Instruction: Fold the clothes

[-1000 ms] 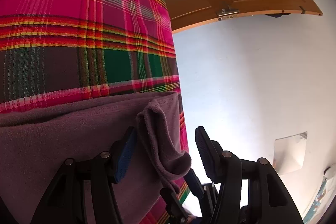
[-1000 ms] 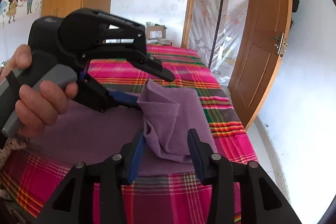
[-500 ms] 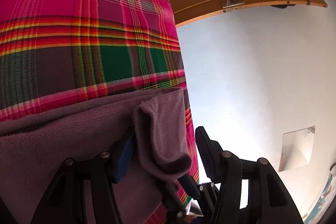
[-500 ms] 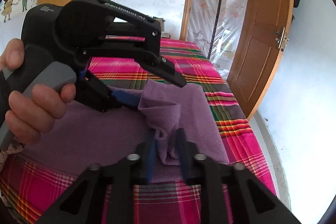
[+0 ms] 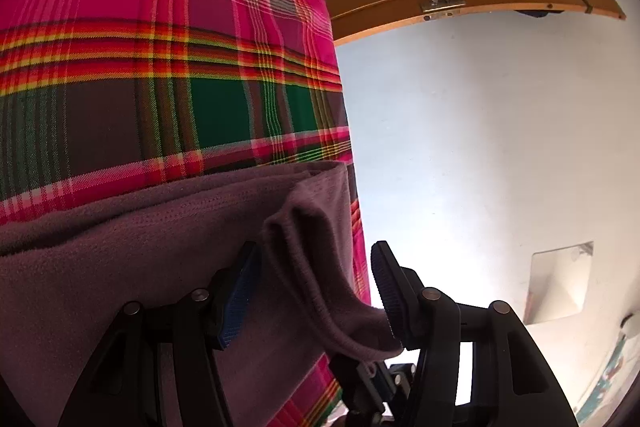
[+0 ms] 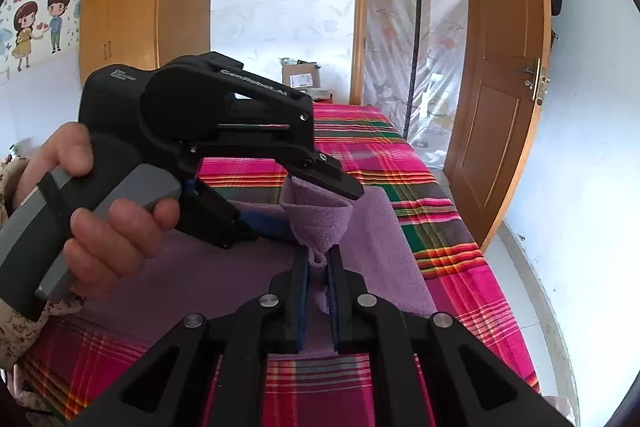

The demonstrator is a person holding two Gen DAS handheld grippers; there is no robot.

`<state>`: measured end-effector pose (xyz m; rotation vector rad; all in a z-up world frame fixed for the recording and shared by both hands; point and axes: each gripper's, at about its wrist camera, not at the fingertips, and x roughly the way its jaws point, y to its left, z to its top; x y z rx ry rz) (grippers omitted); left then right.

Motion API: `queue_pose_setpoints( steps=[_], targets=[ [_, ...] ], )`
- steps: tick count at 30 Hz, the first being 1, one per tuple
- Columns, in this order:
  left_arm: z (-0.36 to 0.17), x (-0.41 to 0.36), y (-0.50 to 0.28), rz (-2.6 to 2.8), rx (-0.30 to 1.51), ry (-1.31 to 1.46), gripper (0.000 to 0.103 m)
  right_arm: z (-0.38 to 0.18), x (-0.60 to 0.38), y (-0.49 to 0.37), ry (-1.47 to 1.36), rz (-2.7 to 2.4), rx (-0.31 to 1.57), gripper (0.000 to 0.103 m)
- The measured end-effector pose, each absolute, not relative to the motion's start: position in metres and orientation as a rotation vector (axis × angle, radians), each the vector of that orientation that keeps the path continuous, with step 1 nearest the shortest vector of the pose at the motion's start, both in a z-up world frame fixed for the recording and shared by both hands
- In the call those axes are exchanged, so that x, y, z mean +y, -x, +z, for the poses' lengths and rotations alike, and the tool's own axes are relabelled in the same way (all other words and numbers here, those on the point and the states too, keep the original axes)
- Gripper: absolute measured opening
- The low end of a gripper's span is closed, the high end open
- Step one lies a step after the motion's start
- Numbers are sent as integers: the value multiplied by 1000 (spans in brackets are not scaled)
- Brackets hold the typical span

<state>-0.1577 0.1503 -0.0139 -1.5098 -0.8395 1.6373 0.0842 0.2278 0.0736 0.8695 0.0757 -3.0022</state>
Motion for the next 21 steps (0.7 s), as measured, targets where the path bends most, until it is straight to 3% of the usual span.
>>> queue_pose_setpoints(
  steps=[5,10,21],
  targets=[
    [-11,143,153,1663,-832,1503,51,75,224,-77,-865,-2988,93,9],
    [-4,134,148,1710,-822,1482,28,78,217,-71,-858,-2971,98,9],
    [14,98,132,1782,-872,1436,28,86,185,-76,-782,-2924,130,9]
  ],
)
